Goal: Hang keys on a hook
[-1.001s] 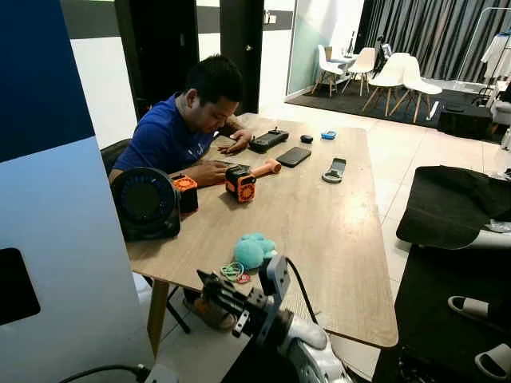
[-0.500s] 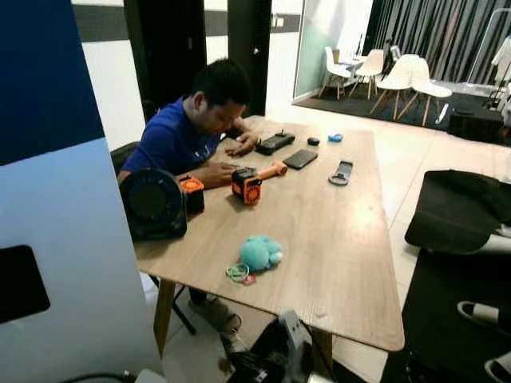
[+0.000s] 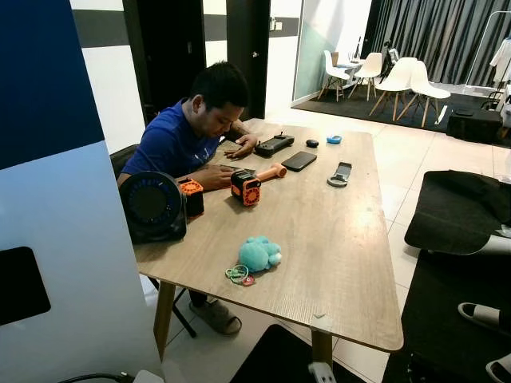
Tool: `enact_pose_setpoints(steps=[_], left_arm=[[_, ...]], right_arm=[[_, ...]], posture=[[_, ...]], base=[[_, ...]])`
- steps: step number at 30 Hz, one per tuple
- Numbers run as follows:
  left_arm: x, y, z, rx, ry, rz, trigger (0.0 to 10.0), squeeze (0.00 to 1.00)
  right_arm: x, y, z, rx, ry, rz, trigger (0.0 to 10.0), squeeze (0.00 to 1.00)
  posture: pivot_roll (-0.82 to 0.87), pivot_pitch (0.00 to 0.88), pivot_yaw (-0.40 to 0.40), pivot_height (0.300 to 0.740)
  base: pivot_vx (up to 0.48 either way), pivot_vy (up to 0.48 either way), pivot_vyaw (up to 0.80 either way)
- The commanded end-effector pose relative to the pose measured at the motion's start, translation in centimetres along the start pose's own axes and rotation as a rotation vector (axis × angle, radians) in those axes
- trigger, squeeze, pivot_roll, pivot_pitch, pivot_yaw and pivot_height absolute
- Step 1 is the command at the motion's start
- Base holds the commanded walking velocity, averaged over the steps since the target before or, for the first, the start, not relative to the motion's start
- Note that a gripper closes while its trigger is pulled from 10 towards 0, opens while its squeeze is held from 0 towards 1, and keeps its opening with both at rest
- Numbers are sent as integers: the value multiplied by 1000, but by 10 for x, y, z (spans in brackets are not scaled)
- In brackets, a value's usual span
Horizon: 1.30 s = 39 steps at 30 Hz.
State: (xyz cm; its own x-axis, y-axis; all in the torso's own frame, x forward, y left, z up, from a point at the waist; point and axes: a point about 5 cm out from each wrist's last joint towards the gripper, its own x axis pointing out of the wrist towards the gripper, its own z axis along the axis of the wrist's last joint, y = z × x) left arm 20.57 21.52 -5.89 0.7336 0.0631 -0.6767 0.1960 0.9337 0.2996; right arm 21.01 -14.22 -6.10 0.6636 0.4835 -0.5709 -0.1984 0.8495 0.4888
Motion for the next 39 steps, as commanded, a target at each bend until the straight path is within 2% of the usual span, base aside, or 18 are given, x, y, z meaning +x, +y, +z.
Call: enact_pose_setpoints(steps=[1,2,4,5,6,7,11,15,16,17,18,19,20,21,22,28,35,39], left_arm=[[-1,-1,-8,-24,51,5,10000,0],[-1,-1,-8,-24,51,5,10000,0],[-2,-4,-14,-17,83,-10,10000,0],[-3,-6,-16,0,89,-23,10000,0],[-3,-6,-16,0,89,-23,10000,0],[-3,-9,-18,19,91,-40,10000,0],[-4,-11,-18,30,90,-53,10000,0],[-3,-15,-16,20,78,-79,10000,0],[-3,-16,-15,14,74,-82,10000,0],[-3,-17,-15,7,72,-89,10000,0],[-3,-17,-15,7,72,-89,10000,0],[-3,-18,-15,4,72,-95,10000,0],[-3,-18,-15,-1,73,-102,10000,0],[-3,-18,-16,-4,75,-108,10000,0],[-3,-19,-16,-8,75,-116,10000,0],[-4,-22,-17,4,80,-157,10000,0],[-5,-26,-21,71,93,-191,10000,0],[-5,-30,-21,68,83,-217,10000,0]], right_arm=[[-11,-21,-2,31,-36,-171,0,0],[-11,-21,-2,31,-36,-171,0,0],[-31,-49,-10,133,-52,-421,0,0],[-38,-55,-20,180,-9,-469,0,0],[-38,-55,-20,180,-9,-469,0,0],[-43,-56,-35,207,69,-476,0,0],[-45,-54,-44,181,115,-453,0,0],[-48,-55,-46,161,79,-489,0,0],[-49,-56,-45,164,63,-499,2078,0],[-48,-56,-43,161,36,-506,2902,0],[-48,-56,-43,161,36,-506,2902,0],[-48,-56,-41,155,17,-513,4235,0],[-48,-57,-39,148,1,-523,9294,0],[-48,-57,-38,145,-9,-529,9294,0],[-47,-57,-37,142,-12,-530,10000,0],[-46,-56,-35,127,-19,-530,10000,0],[-48,-58,-36,76,5,-554,10000,0],[-42,-49,-39,17,41,-464,10000,0]], posture=[[79,19,14,740],[79,19,14,740],[69,18,21,740],[65,18,25,740],[65,18,25,740],[62,23,28,740],[64,24,27,740],[64,26,27,740],[64,26,27,740],[66,30,28,740],[66,30,28,740],[66,30,28,740],[62,31,30,740],[62,31,30,740],[62,31,30,740],[60,31,32,740],[60,26,28,740],[59,25,30,740]], base=[[0,0,0],[0,0,0],[0,0,0],[0,0,0],[0,0,0],[0,0,0],[0,0,0],[0,0,0],[0,0,0],[0,0,0],[0,0,0],[0,0,0],[0,0,0],[0,0,0],[0,0,0],[0,0,0],[0,0,0],[0,0,0]])
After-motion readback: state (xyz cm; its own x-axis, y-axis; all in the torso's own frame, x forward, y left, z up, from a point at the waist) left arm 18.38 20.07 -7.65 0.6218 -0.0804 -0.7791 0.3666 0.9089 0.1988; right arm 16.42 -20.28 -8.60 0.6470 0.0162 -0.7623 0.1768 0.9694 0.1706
